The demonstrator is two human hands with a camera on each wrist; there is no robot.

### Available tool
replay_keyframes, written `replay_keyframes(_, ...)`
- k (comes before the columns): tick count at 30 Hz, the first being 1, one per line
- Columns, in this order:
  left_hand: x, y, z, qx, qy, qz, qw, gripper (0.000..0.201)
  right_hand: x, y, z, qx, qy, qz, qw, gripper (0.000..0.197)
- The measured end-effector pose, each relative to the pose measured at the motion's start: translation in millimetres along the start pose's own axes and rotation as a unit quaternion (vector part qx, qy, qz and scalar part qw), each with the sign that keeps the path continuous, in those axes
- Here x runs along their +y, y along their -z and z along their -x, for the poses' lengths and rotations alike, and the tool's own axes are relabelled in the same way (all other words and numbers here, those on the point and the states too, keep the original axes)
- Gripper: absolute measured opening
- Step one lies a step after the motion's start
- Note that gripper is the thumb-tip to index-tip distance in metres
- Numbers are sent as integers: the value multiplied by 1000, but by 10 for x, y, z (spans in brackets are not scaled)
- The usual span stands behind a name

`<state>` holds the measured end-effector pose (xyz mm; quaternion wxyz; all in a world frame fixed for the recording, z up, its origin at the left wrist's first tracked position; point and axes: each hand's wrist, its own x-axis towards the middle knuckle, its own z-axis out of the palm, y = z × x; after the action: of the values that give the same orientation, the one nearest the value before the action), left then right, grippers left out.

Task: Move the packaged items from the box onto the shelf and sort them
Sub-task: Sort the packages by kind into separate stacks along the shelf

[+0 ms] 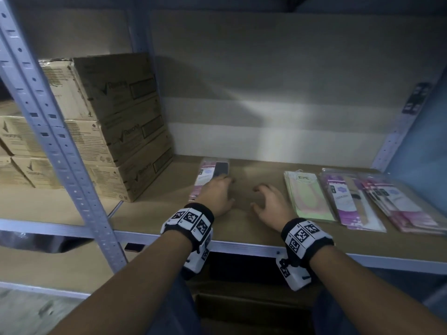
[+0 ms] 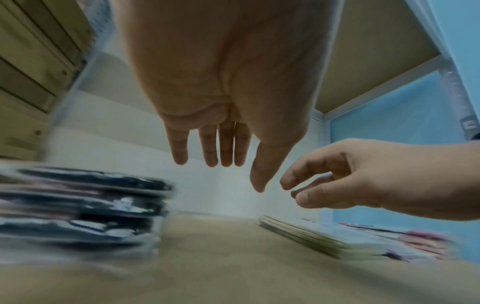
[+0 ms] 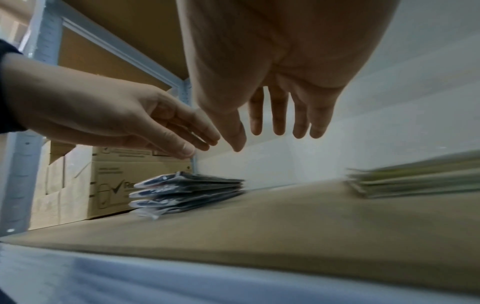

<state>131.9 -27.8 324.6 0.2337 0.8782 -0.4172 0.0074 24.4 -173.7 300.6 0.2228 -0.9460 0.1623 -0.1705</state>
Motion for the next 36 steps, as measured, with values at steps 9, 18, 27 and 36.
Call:
replay_keyframes(9, 804, -574, -153, -85, -46, 51, 994, 60, 815, 506, 402, 40, -85, 23, 995, 41)
replay_keyframes(18, 1282, -1046, -346, -119, -46, 86, 988, 60, 1264, 628, 595, 39, -124, 10, 991, 43)
replay_keyframes(27, 1291, -1226, -433, -95, -41, 85, 991, 50, 1319, 543, 529, 27, -131, 16, 991, 41)
replay_keyframes(36, 1319, -1272, -426, -67, -28, 106, 992, 45, 1356, 588, 432, 9, -138, 16, 990, 32)
